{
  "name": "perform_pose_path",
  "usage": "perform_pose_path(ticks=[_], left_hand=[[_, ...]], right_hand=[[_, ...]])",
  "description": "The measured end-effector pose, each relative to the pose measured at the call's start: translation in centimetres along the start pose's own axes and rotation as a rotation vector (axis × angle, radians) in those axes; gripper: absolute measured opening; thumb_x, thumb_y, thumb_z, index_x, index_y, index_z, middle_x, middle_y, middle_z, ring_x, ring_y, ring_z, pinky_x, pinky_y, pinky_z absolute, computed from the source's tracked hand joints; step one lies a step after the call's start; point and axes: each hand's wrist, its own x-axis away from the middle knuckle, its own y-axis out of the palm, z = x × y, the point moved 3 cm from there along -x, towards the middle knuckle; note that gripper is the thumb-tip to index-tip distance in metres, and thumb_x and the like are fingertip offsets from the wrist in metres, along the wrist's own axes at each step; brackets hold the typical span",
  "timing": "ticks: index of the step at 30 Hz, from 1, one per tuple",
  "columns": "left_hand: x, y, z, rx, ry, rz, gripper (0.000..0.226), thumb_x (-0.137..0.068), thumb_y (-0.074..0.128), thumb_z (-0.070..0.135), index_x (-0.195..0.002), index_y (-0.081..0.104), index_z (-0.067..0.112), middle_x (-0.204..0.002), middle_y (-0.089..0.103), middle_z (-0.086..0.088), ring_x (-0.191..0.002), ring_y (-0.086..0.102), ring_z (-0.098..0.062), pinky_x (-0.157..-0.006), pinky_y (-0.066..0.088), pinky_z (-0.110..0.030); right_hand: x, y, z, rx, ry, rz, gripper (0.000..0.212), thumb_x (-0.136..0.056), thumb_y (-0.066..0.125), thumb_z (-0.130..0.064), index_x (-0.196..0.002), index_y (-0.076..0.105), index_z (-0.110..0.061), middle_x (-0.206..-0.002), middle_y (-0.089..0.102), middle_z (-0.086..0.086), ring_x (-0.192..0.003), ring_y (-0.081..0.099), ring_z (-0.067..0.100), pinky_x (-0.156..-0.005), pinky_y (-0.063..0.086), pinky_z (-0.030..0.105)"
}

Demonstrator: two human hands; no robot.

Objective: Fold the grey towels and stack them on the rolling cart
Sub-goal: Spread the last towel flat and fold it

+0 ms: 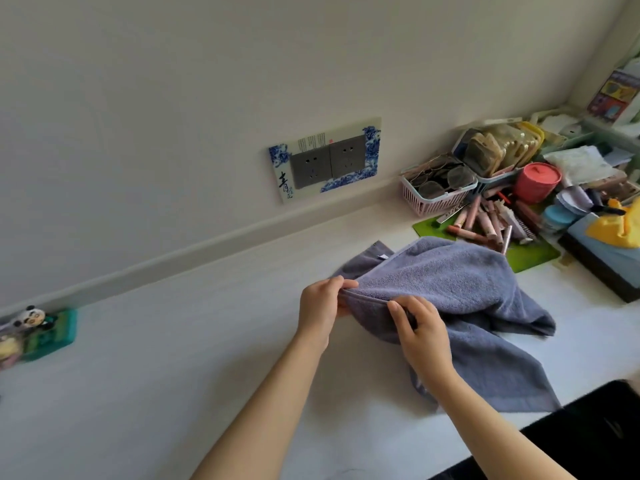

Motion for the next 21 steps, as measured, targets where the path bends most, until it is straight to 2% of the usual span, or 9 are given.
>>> perform_pose_path(ticks=[2,6,10,13,15,17,19,21], left_hand=[[0.8,-2.2,-0.2,-0.004,0.019,0.045,0.031,-0.088,0.048,0.010,-0.068,0.072,0.012,-0.075,0.068,-0.010,-0.070,0.061,-0.021,-0.056,0.052,-0.026],[2.9,-7.2,-0.1,0.014,0.032,0.116,0.030,-0.087,0.047,0.007,-0.070,0.071,0.008,-0.075,0.067,-0.013,-0.065,0.062,-0.021,-0.049,0.051,-0.024],[5.0,-12.4,0.0,0.029,0.066,0.154,0.027,-0.087,0.049,0.006,-0.070,0.070,0.006,-0.072,0.067,-0.011,-0.060,0.064,-0.016,-0.050,0.054,-0.025],[6.4,-16.6,-0.3,0.002,0.096,0.190,0.024,-0.086,0.053,0.008,-0.071,0.071,0.006,-0.074,0.068,-0.010,-0.058,0.066,-0.013,-0.058,0.058,-0.031],[7.3,-19.8,-0.8,-0.092,0.134,0.205,0.024,-0.086,0.058,0.018,-0.069,0.071,0.006,-0.072,0.068,-0.012,-0.062,0.068,-0.018,-0.066,0.060,-0.039],[8.2,-22.0,-1.0,-0.205,0.148,0.155,0.032,-0.087,0.061,0.028,-0.071,0.066,0.001,-0.068,0.064,-0.013,-0.065,0.068,-0.025,-0.066,0.060,-0.042],[9.7,-24.8,-0.9,-0.295,0.147,0.109,0.039,-0.092,0.057,0.036,-0.074,0.062,0.002,-0.063,0.057,-0.009,-0.059,0.064,-0.023,-0.061,0.056,-0.035],[10.8,-26.6,-0.3,-0.445,0.198,0.116,0.044,-0.093,0.050,0.049,-0.073,0.054,0.010,-0.067,0.047,-0.008,-0.062,0.050,-0.018,-0.063,0.041,-0.029]], right_hand=[[0.9,1.2,-1.3,-0.014,-0.016,-0.030,0.036,-0.089,0.044,-0.043,-0.074,0.059,-0.014,-0.076,0.057,-0.005,-0.079,0.047,0.011,-0.074,0.035,0.017],[2.7,4.2,-4.4,-0.056,-0.035,-0.081,0.029,-0.089,0.048,-0.039,-0.079,0.062,-0.016,-0.086,0.059,-0.011,-0.087,0.052,0.014,-0.081,0.039,0.026],[4.5,7.3,-7.8,-0.071,-0.045,-0.152,0.016,-0.093,0.056,-0.021,-0.083,0.064,-0.012,-0.079,0.062,-0.007,-0.081,0.055,0.015,-0.074,0.041,0.028],[5.7,9.8,-10.3,-0.098,-0.017,-0.236,0.016,-0.094,0.054,-0.024,-0.081,0.061,-0.017,-0.072,0.060,-0.007,-0.071,0.054,0.008,-0.064,0.040,0.020],[6.4,11.7,-11.9,-0.120,-0.002,-0.279,0.019,-0.095,0.052,-0.025,-0.077,0.057,-0.021,-0.066,0.057,-0.009,-0.066,0.052,0.006,-0.059,0.036,0.013],[6.5,13.1,-13.5,-0.142,-0.001,-0.314,0.021,-0.095,0.051,-0.023,-0.077,0.058,-0.017,-0.066,0.058,-0.007,-0.066,0.052,0.009,-0.060,0.036,0.017],[6.9,14.9,-16.2,-0.156,-0.052,-0.363,0.021,-0.096,0.050,-0.021,-0.080,0.060,-0.012,-0.069,0.060,-0.002,-0.068,0.054,0.014,-0.064,0.037,0.025],[6.8,16.0,-18.4,-0.180,-0.077,-0.402,0.021,-0.096,0.049,-0.021,-0.084,0.061,-0.010,-0.074,0.063,0.001,-0.071,0.055,0.013,-0.066,0.038,0.022]])
